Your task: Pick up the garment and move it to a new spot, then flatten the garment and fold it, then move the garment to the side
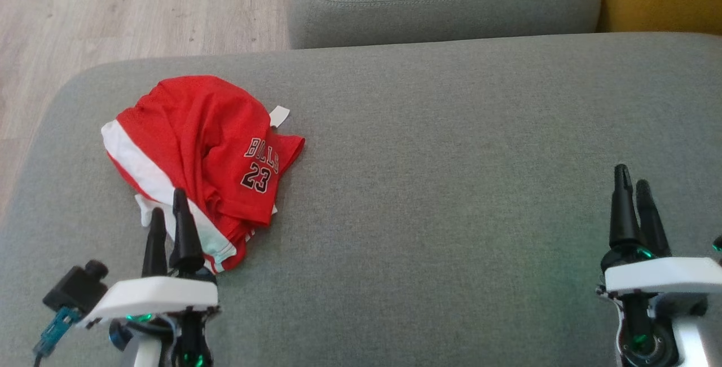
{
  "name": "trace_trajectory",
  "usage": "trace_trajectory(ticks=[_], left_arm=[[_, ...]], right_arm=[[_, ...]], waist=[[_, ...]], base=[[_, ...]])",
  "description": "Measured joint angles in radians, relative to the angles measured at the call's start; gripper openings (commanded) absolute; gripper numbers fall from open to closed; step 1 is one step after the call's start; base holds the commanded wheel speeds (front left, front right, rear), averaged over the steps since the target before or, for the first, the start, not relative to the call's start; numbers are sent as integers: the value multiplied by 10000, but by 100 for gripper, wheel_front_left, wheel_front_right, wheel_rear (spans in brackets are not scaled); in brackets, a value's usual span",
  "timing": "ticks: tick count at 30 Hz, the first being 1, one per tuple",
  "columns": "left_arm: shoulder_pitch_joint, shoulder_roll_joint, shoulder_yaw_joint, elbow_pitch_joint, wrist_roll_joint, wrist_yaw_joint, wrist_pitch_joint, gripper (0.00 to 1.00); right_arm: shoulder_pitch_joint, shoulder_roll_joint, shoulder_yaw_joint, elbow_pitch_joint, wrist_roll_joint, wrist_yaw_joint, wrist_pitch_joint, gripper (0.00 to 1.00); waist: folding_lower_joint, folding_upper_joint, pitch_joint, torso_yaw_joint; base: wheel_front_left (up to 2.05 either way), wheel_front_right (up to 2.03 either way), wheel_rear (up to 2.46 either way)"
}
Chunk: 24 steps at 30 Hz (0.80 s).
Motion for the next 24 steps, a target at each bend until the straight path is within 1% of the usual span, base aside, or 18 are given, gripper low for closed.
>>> trace_trajectory(ticks=[8, 17, 21, 24], left_arm=[[-113, 196, -765, -44, 1285, 297, -244, 100], [-429, 786, -1964, 2, 2721, 892, -500, 100], [-544, 907, -2414, 104, 3168, 1183, -600, 100], [-566, 1106, -2792, 245, 3595, 1409, -685, 100]], right_arm=[[-6, 0, 276, -194, -1340, 0, -261, 100], [-7, -2, 403, -209, -2824, 0, -518, 100], [-7, -2, 500, -211, -3517, 0, -610, 100], [-7, -4, 554, -213, -3988, 0, -706, 100]], waist=[[0, 0, -14, -9], [0, 0, -65, -23], [0, 0, -90, -5], [0, 0, -115, -10]], base=[[0, 0, 0], [0, 0, 0], [0, 0, 0], [0, 0, 0]])
